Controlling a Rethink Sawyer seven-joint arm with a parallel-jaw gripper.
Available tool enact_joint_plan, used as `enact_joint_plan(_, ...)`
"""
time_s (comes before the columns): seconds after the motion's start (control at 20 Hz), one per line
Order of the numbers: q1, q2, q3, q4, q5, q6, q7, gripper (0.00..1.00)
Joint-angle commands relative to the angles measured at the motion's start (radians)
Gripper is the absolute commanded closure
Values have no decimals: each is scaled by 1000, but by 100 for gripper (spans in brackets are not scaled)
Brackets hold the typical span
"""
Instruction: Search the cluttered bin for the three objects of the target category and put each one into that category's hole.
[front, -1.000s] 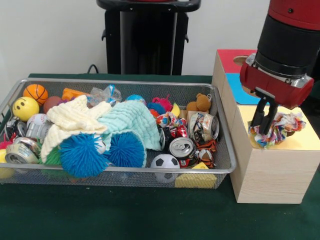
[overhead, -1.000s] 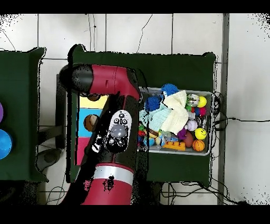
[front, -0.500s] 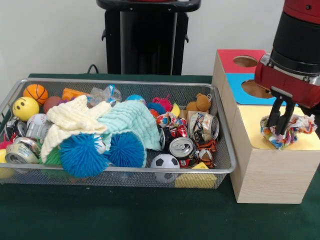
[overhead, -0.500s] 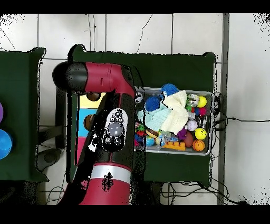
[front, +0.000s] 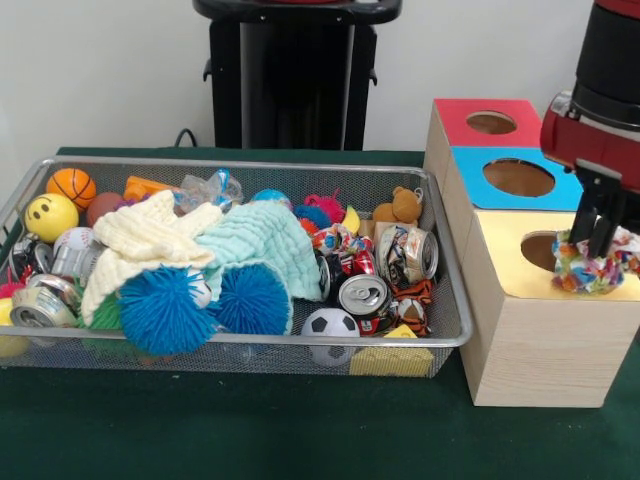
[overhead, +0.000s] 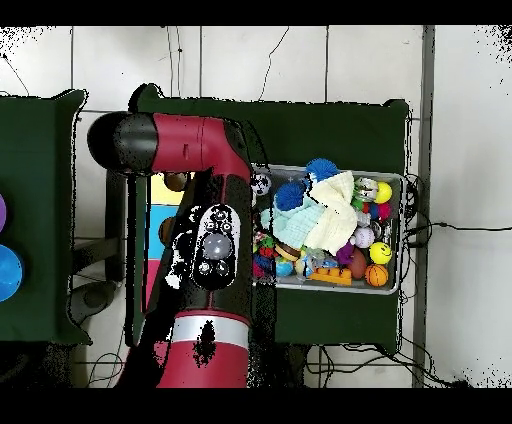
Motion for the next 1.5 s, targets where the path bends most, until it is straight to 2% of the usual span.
enact_joint_plan(0.05,-60,-116,99,166,-48,164,-178,100)
enact_joint_plan(0.2,-57,-160,81,197,-71,210,-184,100)
enact_joint_plan(0.45,-76,-131,89,180,-116,180,-192,100)
enact_joint_plan(0.75,-98,-135,110,175,-148,183,-196,100)
enact_joint_plan(0.9,-95,-124,117,166,-158,172,-168,100)
enact_joint_plan(1.15,-51,-97,96,136,-152,167,-35,100)
enact_joint_plan(1.3,-53,-93,95,147,-157,148,-31,100)
enact_joint_plan(1.5,-62,-105,105,204,-151,103,-43,100)
